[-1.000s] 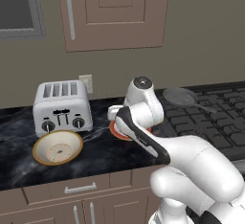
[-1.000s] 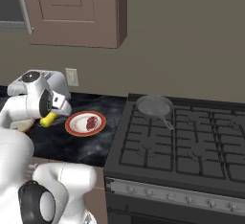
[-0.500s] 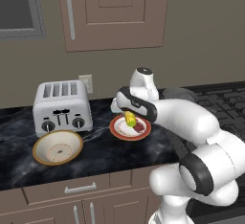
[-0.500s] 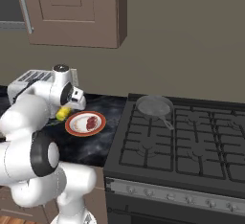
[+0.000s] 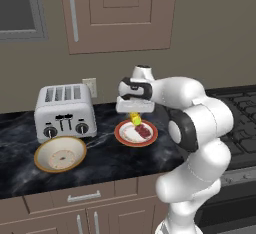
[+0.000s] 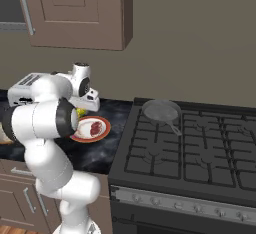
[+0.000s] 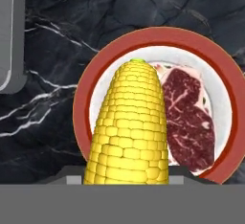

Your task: Place the steak on the plate and place the corn on the same plate.

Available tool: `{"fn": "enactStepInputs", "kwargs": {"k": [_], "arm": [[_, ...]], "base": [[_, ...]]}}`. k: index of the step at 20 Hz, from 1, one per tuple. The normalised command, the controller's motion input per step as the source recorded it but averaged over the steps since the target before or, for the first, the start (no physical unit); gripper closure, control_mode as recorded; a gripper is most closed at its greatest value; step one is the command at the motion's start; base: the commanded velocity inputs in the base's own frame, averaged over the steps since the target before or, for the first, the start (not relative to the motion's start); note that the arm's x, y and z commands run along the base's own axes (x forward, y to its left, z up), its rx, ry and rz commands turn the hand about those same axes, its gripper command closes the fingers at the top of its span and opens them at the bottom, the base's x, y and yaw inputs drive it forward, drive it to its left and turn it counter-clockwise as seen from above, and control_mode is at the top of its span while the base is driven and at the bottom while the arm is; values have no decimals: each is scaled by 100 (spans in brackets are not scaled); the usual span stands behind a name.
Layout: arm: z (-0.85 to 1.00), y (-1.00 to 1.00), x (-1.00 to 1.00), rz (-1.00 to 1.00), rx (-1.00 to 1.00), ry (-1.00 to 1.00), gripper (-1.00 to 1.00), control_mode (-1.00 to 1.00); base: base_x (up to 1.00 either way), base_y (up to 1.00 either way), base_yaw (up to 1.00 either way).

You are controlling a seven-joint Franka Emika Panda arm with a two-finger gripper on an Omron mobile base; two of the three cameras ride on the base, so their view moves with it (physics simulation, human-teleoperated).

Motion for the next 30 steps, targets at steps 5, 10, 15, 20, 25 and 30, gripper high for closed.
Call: {"fn": "enactStepInputs", "kwargs": {"k": [5,10,15,20,25,30], "arm": [[-77,0,31,2,-7,9,100,-100],[-40,0,33,1,-2,2,100,-100],[-19,0,3,1,0,1,100,-100],[-3,0,-14,0,0,-2,100,-100],[0,0,-35,0,0,-8,100,-100],[0,0,-32,0,0,-7,100,-100]], "base": [[0,0,0],[0,0,0],[0,0,0],[0,0,0],[0,0,0],[0,0,0]]}}
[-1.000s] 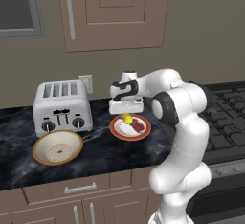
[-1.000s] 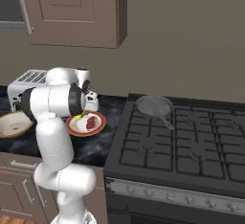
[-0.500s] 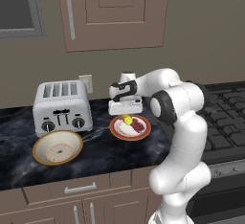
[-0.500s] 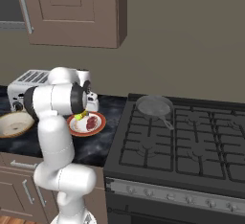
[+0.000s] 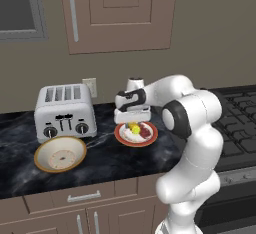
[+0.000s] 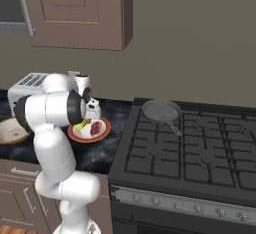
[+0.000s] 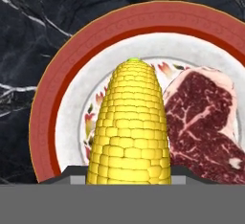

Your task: Place the steak on the plate and place the corn on the same plate.

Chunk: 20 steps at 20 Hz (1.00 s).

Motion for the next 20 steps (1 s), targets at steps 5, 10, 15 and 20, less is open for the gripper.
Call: {"fn": "enactStepInputs", "kwargs": {"k": [5,10,15,20], "arm": [[-6,0,-10,0,0,-5,100,-100],[-8,0,0,0,0,-7,100,-100],[0,0,0,0,0,0,-100,-100],[0,0,0,0,0,0,-100,-100]], "base": [[0,0,0],[0,0,0],[0,0,0],[0,0,0]]}}
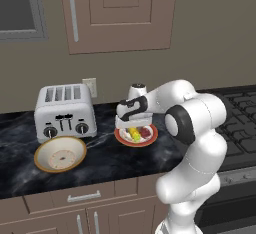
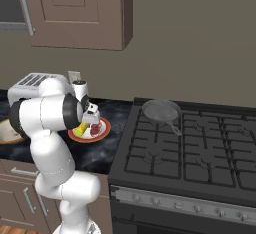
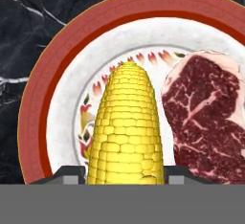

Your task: Place the steak on the plate and place the corn on the same plate.

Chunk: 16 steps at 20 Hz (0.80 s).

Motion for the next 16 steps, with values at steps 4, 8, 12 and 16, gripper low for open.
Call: {"fn": "enactStepInputs", "kwargs": {"k": [4,8,12,16], "arm": [[3,0,3,0,0,0,-100,-100],[36,-1,-6,0,0,-8,-100,-100],[49,-21,-56,0,0,-15,-100,-100],[49,-30,-82,0,-1,-11,-100,-100]], "base": [[0,0,0],[0,0,0],[0,0,0],[0,0,0]]}}
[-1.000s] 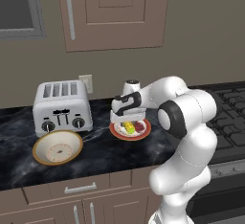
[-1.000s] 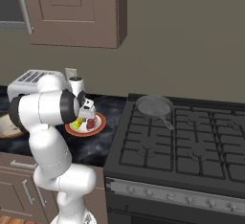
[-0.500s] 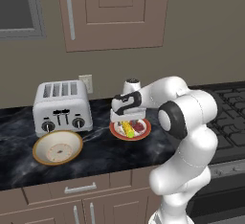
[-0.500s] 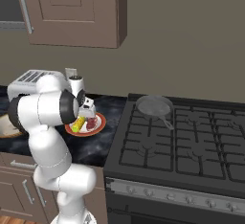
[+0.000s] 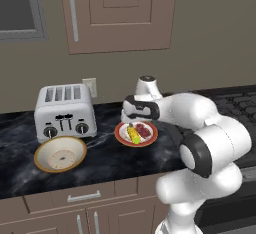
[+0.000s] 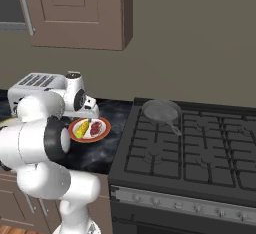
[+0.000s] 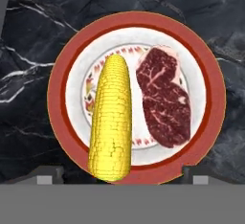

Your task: Place the steak on the plate and place the corn on the same plate.

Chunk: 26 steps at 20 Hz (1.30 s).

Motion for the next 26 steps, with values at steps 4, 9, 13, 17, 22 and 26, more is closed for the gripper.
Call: {"fn": "enactStepInputs", "kwargs": {"k": [4,9,13,17,22,26], "arm": [[56,-41,-97,0,0,-6,-100,-100],[63,-15,-89,0,0,0,-100,-100],[76,-8,-86,0,0,0,-100,-100],[78,-19,-71,0,0,0,-100,-100],[73,-18,-55,0,0,0,-100,-100],[64,-13,-46,0,0,0,-100,-100]], "base": [[0,0,0],[0,0,0],[0,0,0],[0,0,0],[0,0,0],[0,0,0]]}}
